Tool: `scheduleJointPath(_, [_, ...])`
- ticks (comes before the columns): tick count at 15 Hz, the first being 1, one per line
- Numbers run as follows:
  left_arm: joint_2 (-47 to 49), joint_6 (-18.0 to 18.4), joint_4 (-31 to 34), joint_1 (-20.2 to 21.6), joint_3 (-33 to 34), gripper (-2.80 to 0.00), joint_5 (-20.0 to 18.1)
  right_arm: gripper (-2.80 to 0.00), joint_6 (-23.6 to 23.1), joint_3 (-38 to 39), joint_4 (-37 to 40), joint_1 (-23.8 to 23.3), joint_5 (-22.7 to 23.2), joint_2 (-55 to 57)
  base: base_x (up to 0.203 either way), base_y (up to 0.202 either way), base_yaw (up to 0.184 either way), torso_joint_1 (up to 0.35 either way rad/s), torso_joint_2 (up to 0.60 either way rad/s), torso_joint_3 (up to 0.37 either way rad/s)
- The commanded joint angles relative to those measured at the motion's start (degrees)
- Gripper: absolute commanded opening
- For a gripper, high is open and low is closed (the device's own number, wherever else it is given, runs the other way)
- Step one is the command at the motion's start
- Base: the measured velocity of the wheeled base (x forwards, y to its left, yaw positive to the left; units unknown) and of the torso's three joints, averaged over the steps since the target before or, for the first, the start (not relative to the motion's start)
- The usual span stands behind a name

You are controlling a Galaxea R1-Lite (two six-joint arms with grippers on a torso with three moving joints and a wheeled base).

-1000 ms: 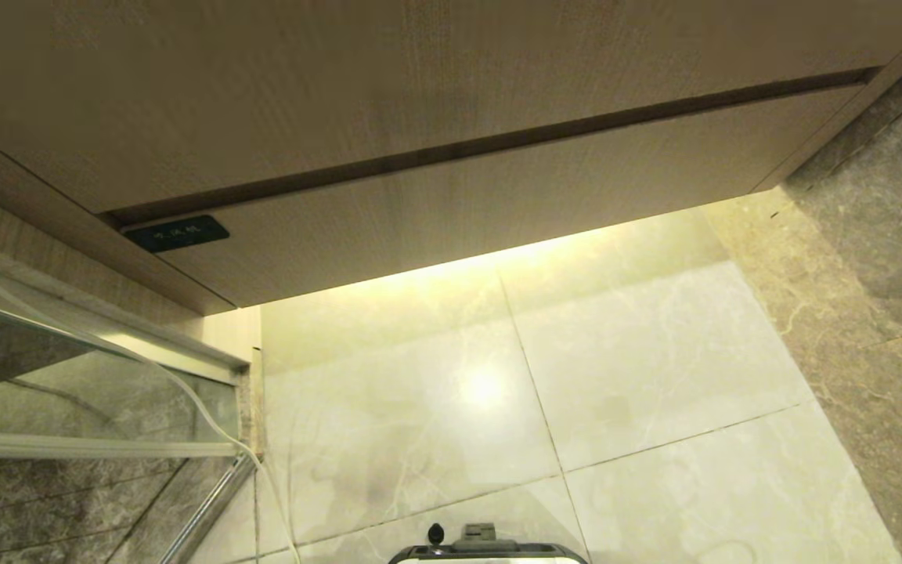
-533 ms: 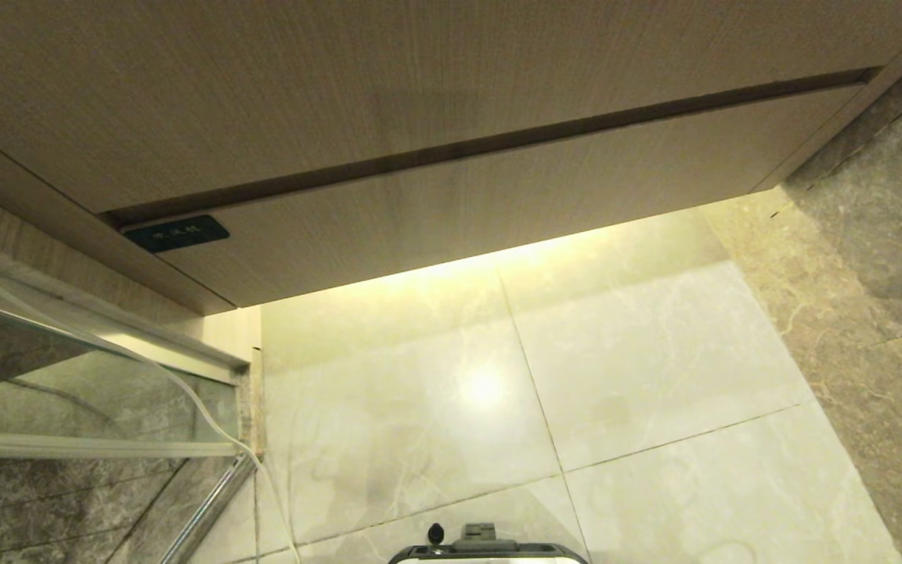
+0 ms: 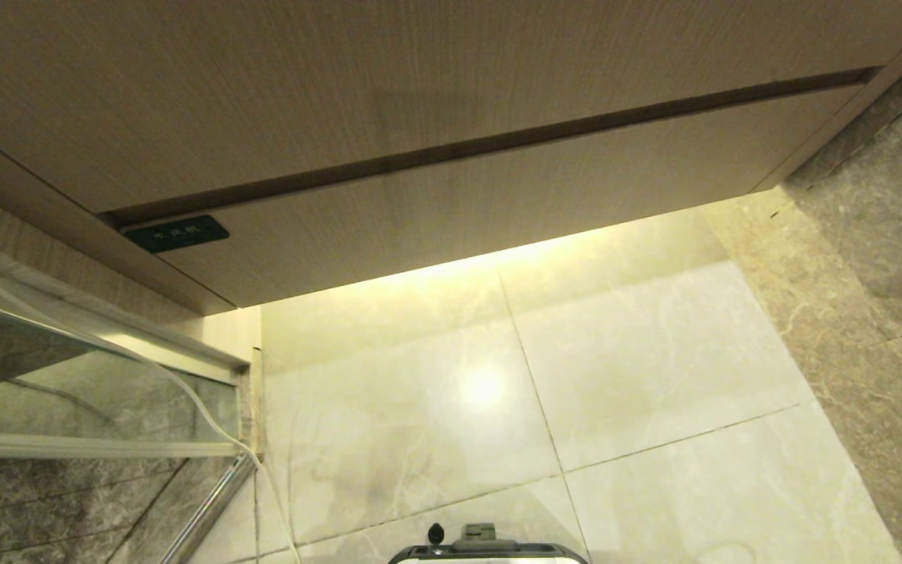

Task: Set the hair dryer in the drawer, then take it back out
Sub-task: Pull open the drawer

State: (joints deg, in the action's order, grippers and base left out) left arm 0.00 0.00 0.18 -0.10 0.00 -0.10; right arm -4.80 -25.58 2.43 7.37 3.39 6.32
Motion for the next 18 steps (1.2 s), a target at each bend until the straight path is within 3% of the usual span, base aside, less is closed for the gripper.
scheduleJointPath(1, [0.0, 0.0, 0.0, -0.1, 0.0, -2.80, 0.0, -2.80, -3.8, -15.4, 7.8, -0.1, 1.8, 17.9, 0.000, 0.000, 0.000, 0.000, 0.00, 0.000])
scheduleJointPath(5, [0.0, 0.0, 0.0, 0.0, 0.1, -2.80, 0.0, -2.80, -14.4, -25.2, 14.5, 0.4, 10.5, 38.3, 0.000, 0.000, 0.000, 0.000, 0.00, 0.000])
scheduleJointPath(6, [0.0, 0.0, 0.0, 0.0, 0.0, -2.80, 0.0, 0.00, -17.0, -26.0, 15.2, 0.5, 11.5, 42.5, 0.000, 0.000, 0.000, 0.000, 0.00, 0.000])
scheduleJointPath(8, [0.0, 0.0, 0.0, 0.0, 0.1, -2.80, 0.0, 0.00, -25.4, -27.4, 15.7, 0.6, 12.5, 50.8, 0.000, 0.000, 0.000, 0.000, 0.00, 0.000])
scheduleJointPath(11, [0.0, 0.0, 0.0, 0.0, 0.0, -2.80, 0.0, 0.00, -46.3, -32.2, 15.8, -0.6, 13.3, 63.2, 0.000, 0.000, 0.000, 0.000, 0.00, 0.000])
scheduleJointPath(15, [0.0, 0.0, 0.0, -0.1, 0.1, -2.80, 0.0, 0.00, -67.5, -42.3, 9.5, -3.9, 14.1, 77.2, 0.000, 0.000, 0.000, 0.000, 0.00, 0.000])
scheduleJointPath(18, [0.0, 0.0, 0.0, 0.0, 0.1, -2.80, 0.0, 0.00, -80.6, -46.0, 1.7, -8.4, 21.1, 84.2, 0.000, 0.000, 0.000, 0.000, 0.00, 0.000])
